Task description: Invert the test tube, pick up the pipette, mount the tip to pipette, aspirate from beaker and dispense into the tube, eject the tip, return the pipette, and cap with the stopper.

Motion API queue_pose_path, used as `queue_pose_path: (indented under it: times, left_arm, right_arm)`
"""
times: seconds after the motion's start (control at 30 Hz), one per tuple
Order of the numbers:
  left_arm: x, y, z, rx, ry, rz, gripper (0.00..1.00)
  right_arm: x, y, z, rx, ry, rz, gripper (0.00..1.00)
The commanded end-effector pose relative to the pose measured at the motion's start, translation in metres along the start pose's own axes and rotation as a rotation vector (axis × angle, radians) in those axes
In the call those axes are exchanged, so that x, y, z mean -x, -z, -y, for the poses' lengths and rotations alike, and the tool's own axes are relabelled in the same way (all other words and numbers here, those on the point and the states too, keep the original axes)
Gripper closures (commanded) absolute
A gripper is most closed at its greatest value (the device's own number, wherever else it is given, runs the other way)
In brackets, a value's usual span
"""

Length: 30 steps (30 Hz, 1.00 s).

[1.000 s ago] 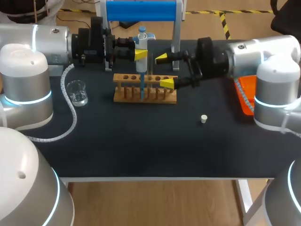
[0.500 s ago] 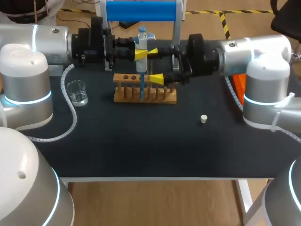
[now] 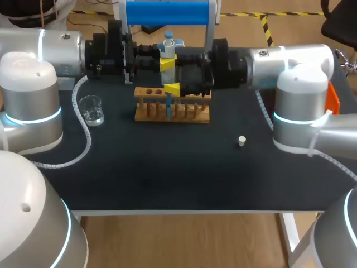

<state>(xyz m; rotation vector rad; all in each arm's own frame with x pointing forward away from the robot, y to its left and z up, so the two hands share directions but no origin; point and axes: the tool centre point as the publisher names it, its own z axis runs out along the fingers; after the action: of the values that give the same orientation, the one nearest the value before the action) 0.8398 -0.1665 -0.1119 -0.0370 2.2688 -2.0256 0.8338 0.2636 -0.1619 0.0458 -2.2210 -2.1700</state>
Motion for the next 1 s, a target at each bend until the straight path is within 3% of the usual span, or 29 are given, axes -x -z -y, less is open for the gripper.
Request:
queue_pose_path:
  times: [0.03,0.23,0.4,0.47,0.53,0.7,0.87,0.93,1.0]
  left_arm:
    - [0.0003,-0.0007,0.0,0.0,-0.001,0.001,1.0]
    - [0.0003,-0.0007,0.0,0.0,-0.001,0.001,1.0]
    - [0.0003,-0.0007,0.0,0.0,-0.001,0.001,1.0]
    - [0.0003,-0.0007,0.0,0.0,-0.001,0.001,1.0]
    - [0.0003,-0.0007,0.0,0.0,-0.001,0.001,1.0]
    - [0.0003,-0.0007,0.0,0.0,-0.001,0.001,1.0]
    - [0.0003,-0.0007,0.0,0.0,-0.001,0.001,1.0]
    - [0.0003,-0.0007,0.0,0.0,-0.001,0.001,1.0]
    - [0.0003,-0.0007,0.0,0.0,-0.001,0.001,1.0]
  right_arm:
    - [0.0048,-0.0068,0.0015,0.007,-0.003,-0.001,0.0]
    - [0.0057,-0.008,0.0008,0.013,-0.004,0.005,0.02]
    - [0.0058,-0.0101,0.0008,0.009,-0.003,0.005,0.15]
    - [0.0056,-0.0107,0.0008,0.006,-0.001,0.004,0.3]
    - [0.0054,-0.0111,0.0009,0.004,0.0,0.004,0.34]
    - [0.0052,-0.0127,0.0012,0.004,-0.001,0.003,0.29]
    - [0.0055,-0.014,0.0015,-0.001,-0.002,0.001,0.36]
    - [0.0055,-0.0142,0.0016,0.001,-0.003,0.001,0.41]
    - [0.0055,-0.0143,0.0016,0.001,-0.004,0.001,0.56]
